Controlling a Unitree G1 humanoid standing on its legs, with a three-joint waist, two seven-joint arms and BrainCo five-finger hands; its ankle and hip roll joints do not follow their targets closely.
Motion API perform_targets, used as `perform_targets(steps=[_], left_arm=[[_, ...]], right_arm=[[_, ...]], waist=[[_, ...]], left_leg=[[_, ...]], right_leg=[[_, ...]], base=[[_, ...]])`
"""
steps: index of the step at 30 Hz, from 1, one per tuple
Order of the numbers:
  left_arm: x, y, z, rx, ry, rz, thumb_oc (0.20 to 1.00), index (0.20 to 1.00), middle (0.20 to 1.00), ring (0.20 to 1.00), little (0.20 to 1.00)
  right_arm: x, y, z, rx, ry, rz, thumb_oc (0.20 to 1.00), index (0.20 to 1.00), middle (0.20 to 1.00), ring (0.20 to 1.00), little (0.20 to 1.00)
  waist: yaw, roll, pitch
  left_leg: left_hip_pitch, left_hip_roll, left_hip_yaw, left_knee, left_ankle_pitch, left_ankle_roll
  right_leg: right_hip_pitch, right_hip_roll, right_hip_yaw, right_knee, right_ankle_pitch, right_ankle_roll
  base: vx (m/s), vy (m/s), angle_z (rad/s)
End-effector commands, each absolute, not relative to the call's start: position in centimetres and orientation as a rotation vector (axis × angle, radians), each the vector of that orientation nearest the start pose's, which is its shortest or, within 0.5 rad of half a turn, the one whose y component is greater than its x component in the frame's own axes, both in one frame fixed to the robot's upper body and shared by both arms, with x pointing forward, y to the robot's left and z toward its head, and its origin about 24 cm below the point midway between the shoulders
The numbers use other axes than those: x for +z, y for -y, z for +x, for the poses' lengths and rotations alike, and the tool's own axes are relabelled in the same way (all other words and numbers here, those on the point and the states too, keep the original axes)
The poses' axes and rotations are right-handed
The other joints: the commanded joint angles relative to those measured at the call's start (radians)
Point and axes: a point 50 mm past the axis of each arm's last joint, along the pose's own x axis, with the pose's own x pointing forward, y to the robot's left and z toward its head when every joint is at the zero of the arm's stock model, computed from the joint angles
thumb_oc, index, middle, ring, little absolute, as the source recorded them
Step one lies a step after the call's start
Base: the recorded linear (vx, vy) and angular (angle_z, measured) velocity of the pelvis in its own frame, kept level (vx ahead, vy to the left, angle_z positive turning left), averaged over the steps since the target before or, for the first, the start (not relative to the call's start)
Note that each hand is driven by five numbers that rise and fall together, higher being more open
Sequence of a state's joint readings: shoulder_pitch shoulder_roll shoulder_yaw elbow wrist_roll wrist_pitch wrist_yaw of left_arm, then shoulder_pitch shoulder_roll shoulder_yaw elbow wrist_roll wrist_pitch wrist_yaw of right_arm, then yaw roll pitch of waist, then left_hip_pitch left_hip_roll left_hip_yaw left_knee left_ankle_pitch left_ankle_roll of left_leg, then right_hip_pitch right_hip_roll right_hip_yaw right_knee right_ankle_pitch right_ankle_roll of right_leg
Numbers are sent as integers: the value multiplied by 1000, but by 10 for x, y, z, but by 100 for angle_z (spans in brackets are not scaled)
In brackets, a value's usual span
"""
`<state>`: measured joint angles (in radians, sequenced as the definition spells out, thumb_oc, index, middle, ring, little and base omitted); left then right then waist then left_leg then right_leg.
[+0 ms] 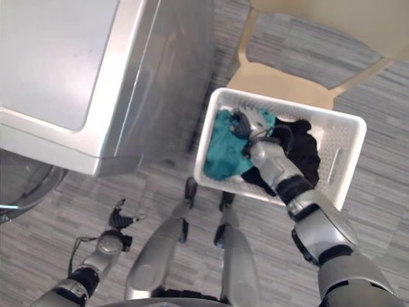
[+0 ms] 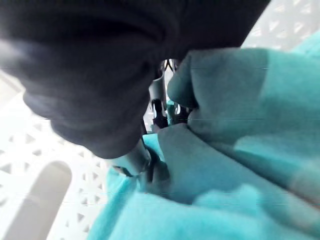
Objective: Grab the laundry basket,head to the washer,open it,put in the laundry and shut it.
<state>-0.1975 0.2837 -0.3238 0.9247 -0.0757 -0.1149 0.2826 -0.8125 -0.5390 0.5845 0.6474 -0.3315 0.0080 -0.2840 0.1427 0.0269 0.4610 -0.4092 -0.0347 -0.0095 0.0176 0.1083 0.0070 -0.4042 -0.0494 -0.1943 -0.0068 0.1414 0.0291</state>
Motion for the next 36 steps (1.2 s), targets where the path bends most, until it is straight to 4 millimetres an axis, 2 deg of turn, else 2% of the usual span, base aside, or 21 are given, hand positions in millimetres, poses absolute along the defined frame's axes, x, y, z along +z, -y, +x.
perform_targets(steps=[1, 6, 9, 11, 12, 13, 15, 16, 17, 18, 19, 20, 24, 28, 29, 31, 33, 34, 36], left_arm=[[-96, -223, 213, 173, -633, 454, 1000, 1000, 1000, 1000, 1000], [-95, -222, 213, 186, -629, 441, 1000, 1000, 1000, 1000, 1000], [-98, -221, 209, 189, -650, 434, 1000, 1000, 1000, 1000, 1000], [-104, -225, 198, 201, -695, 430, 1000, 1000, 1000, 1000, 1000], [-104, -225, 198, 200, -695, 431, 1000, 1000, 1000, 1000, 1000], [-108, -228, 190, 211, -725, 430, 1000, 1000, 1000, 1000, 1000], [-111, -230, 184, 211, -747, 431, 1000, 1000, 1000, 1000, 1000], [-115, -232, 175, 219, -775, 423, 1000, 1000, 1000, 1000, 1000], [-115, -232, 174, 219, -776, 424, 1000, 1000, 1000, 1000, 1000], [-118, -234, 168, 220, -797, 422, 1000, 1000, 1000, 1000, 1000], [-119, -235, 166, 223, -803, 422, 1000, 1000, 1000, 1000, 1000], [-124, -239, 153, 234, -844, 417, 1000, 1000, 1000, 1000, 1000], [-126, -240, 145, 244, -863, 403, 1000, 1000, 1000, 1000, 1000], [-130, -241, 130, 259, -890, 371, 1000, 1000, 1000, 1000, 1000], [-127, -239, 131, 253, -866, 350, 1000, 1000, 1000, 1000, 1000], [-125, -239, 134, 257, -849, 348, 1000, 1000, 1000, 1000, 1000], [-116, -240, 150, 248, -781, 363, 1000, 1000, 1000, 1000, 1000], [-116, -240, 150, 248, -780, 363, 1000, 1000, 1000, 1000, 1000], [-94, -238, 177, 225, -638, 381, 1000, 1000, 1000, 1000, 1000]], right_arm=[[137, 165, 366, -10, 342, -1023, 200, 200, 200, 200, 200], [130, 166, 347, -26, 366, -866, 200, 200, 200, 200, 200], [123, 159, 332, -11, 363, -675, 200, 200, 200, 200, 200], [116, 156, 316, 20, 351, -473, 200, 200, 200, 200, 200], [116, 156, 316, 20, 351, -473, 200, 200, 200, 200, 200], [113, 155, 306, 42, 346, -369, 200, 200, 200, 200, 200], [111, 155, 300, 51, 339, -310, 200, 200, 200, 200, 200], [109, 153, 292, 83, 333, -203, 200, 200, 200, 200, 200], [108, 153, 292, 84, 332, -203, 200, 200, 200, 200, 200], [114, 149, 289, 108, 357, -131, 200, 200, 200, 200, 200], [111, 148, 287, 122, 345, -121, 200, 200, 200, 200, 200], [112, 147, 281, 151, 348, -52, 200, 200, 200, 200, 200], [121, 143, 276, 182, 386, 38, 200, 200, 200, 200, 200], [139, 139, 268, 226, 466, 148, 200, 200, 200, 200, 200], [154, 132, 265, 261, 532, 187, 200, 200, 200, 200, 200], [160, 130, 265, 264, 559, 193, 200, 200, 200, 200, 200], [170, 126, 263, 283, 609, 196, 200, 200, 200, 200, 200], [170, 126, 263, 283, 610, 196, 200, 200, 200, 200, 200], [181, 128, 262, 272, 670, 175, 200, 200, 200, 200, 200]], waist=[[4, -48, -31], [-15, -45, -51], [-28, -48, -68], [-42, -56, -102], [-43, -57, -104], [-51, -59, -128], [-57, -60, -141], [-64, -62, -168], [-63, -62, -168], [-67, -64, -181], [-68, -63, -190], [-72, -61, -227], [-72, -59, -253], [-68, -57, -305], [-63, -51, -308], [-61, -48, -300], [-65, -40, -275], [-64, -41, -275], [-63, -31, -255]], left_leg=[[-12, -4, 6, 71, -81, -33], [33, -6, 7, 38, -74, -32], [71, -5, 8, 29, -78, -27], [129, 0, 11, 8, -85, -24], [127, 0, 10, 6, -82, -24], [158, -2, 12, -2, -87, -20], [180, -2, 14, -8, -91, -19], [208, -2, 17, -13, -95, -17], [210, -2, 17, -14, -95, -17], [239, 0, 22, -20, -103, -17], [240, 0, 22, -20, -101, -16], [273, 0, 27, -22, -110, -14], [304, 0, 33, -18, -124, -13], [360, 2, 45, -23, -146, -7], [379, 5, 56, -35, -145, 1], [372, 10, 60, -35, -140, 3], [348, 22, 52, -27, -122, 6], [346, 22, 53, -26, -122, 6], [262, 37, 19, 8, -80, 2]], right_leg=[[47, -80, 30, 56, -98, 110], [81, -82, 22, 48, -95, 114], [113, -83, 21, 48, -100, 115], [164, -80, 18, 45, -112, 115], [162, -81, 17, 43, -109, 115], [188, -78, 16, 41, -116, 115], [207, -78, 13, 40, -121, 115], [230, -76, 12, 38, -126, 116], [231, -76, 12, 38, -126, 116], [256, -73, 15, 36, -131, 118], [257, -74, 14, 35, -130, 118], [283, -72, 18, 33, -137, 118], [309, -69, 24, 35, -143, 119], [348, -60, 44, 31, -150, 119], [338, -57, 56, 50, -142, 124], [326, -58, 63, 73, -140, 128], [283, -41, 100, 147, -142, 135], [280, -42, 101, 151, -143, 135], [284, 3, 183, 291, -228, 106]], base=[[0, 0, 0], [0, 0, 0], [25, -8, -1], [95, -11, 3], [111, 9, -1], [52, 10, -4], [84, 8, -10], [80, 7, -1], [66, 3, 1], [0, 0, 0], [106, 31, -11], [90, 34, -12], [67, 26, -9], [65, 48, -15], [0, 59, -25], [-108, 3, -23], [-188, -40, -23], [-284, -71, -1], [-344, -134, 18]])
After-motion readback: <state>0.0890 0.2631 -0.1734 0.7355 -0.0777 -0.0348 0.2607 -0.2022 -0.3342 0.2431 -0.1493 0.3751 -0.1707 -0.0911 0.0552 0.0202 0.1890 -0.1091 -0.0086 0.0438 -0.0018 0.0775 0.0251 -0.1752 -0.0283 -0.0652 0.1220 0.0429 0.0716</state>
